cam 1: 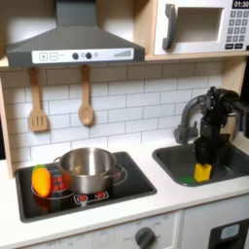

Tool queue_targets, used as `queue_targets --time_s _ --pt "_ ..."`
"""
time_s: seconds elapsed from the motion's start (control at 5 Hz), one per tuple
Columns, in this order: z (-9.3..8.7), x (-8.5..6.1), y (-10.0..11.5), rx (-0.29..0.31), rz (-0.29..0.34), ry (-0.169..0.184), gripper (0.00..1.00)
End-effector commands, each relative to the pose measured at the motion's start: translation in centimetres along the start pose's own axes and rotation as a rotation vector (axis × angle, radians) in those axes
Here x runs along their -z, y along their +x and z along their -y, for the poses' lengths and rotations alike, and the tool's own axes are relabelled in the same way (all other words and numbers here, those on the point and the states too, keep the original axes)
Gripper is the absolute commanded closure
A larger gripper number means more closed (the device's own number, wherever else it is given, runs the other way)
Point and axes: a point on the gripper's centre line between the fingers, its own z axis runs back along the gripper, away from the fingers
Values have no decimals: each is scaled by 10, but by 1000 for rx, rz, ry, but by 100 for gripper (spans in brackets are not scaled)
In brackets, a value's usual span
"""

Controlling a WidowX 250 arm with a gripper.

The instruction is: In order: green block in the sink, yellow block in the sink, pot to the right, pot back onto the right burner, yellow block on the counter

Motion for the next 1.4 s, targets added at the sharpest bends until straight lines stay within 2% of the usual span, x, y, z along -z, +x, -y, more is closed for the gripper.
queue_targets --time_s 0.0,0.2,0.4,0.6,1.2 --pt "-21 -39 -24 -29 39 -20 0" --pt "-56 -50 -37 -76 49 5 0" --pt "-88 -54 -53 -103 44 30 0" --pt "-111 -64 -61 -132 55 48 0" --pt "-160 -86 -52 -203 108 58 0"
